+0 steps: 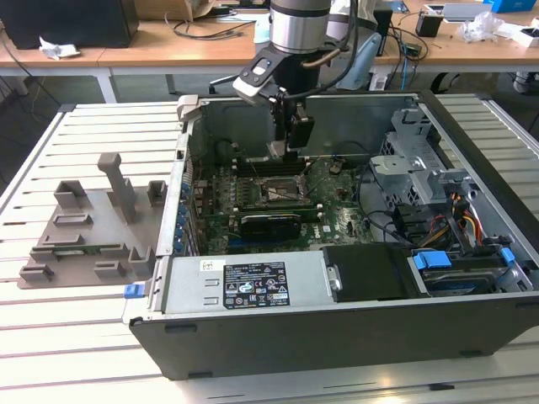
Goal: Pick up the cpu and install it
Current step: 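Place the cpu into insertion slot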
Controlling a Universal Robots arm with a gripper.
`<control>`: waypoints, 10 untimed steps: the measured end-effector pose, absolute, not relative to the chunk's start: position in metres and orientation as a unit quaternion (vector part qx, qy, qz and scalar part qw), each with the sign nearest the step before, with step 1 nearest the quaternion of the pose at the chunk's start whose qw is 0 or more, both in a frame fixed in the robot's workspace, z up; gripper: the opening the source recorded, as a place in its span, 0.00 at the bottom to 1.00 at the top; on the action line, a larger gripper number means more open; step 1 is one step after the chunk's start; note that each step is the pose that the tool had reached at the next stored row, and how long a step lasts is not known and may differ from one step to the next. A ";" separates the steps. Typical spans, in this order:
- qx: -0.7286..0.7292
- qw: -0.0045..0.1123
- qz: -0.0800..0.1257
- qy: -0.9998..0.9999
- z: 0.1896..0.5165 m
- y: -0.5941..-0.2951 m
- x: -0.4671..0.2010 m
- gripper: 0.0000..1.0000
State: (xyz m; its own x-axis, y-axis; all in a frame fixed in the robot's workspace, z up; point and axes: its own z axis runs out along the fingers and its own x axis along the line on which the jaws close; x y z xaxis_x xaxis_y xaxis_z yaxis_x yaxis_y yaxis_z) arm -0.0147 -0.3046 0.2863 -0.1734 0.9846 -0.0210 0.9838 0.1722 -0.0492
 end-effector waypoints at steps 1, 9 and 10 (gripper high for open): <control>-0.645 0.008 0.026 -0.764 0.286 -0.305 -0.015 0.55; -0.659 0.006 0.029 -0.751 0.286 -0.305 -0.015 0.55; -0.661 0.005 0.029 -0.750 0.286 -0.305 -0.015 0.55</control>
